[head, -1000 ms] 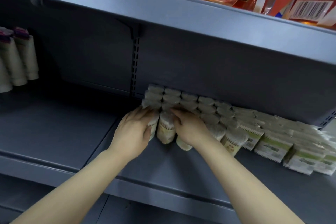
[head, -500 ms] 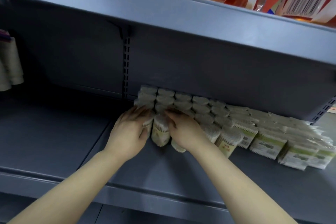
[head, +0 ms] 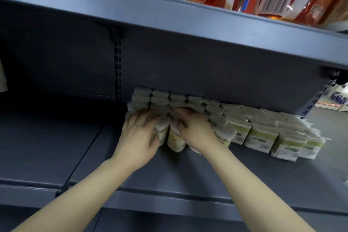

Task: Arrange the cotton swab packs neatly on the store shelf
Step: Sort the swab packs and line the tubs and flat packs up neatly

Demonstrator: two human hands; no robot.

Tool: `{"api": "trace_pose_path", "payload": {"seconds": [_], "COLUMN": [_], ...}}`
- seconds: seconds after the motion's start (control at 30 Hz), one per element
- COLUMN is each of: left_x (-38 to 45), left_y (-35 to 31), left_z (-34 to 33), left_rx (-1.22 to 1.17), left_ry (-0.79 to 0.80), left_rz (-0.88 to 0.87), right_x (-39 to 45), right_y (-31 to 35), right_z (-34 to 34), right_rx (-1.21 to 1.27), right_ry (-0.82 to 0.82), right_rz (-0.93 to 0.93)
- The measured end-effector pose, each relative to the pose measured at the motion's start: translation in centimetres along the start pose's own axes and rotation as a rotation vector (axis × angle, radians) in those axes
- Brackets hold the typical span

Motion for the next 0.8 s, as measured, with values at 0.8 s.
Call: {"api": "trace_pose_path", "payload": {"seconds": [0.8], "left_x": [-1.9], "left_y": [-16.2], "left_z": [-5.2], "left_rx": [-0.118], "left_ry": [0.088], "left_rz": [-0.051], "right_x": [-12.2], "right_y": [-10.5], "right_z": [7.4], "right_rx": [0.015], "right_ry": [-0.177], "right_rz": [-0.099]}}
Point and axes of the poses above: each hand's wrist, its own x-axis towards the middle knuckle, its own z-axis out of the back of the hand, y = z × x, the point moved 4 cm from there along x, towards the middle knuckle
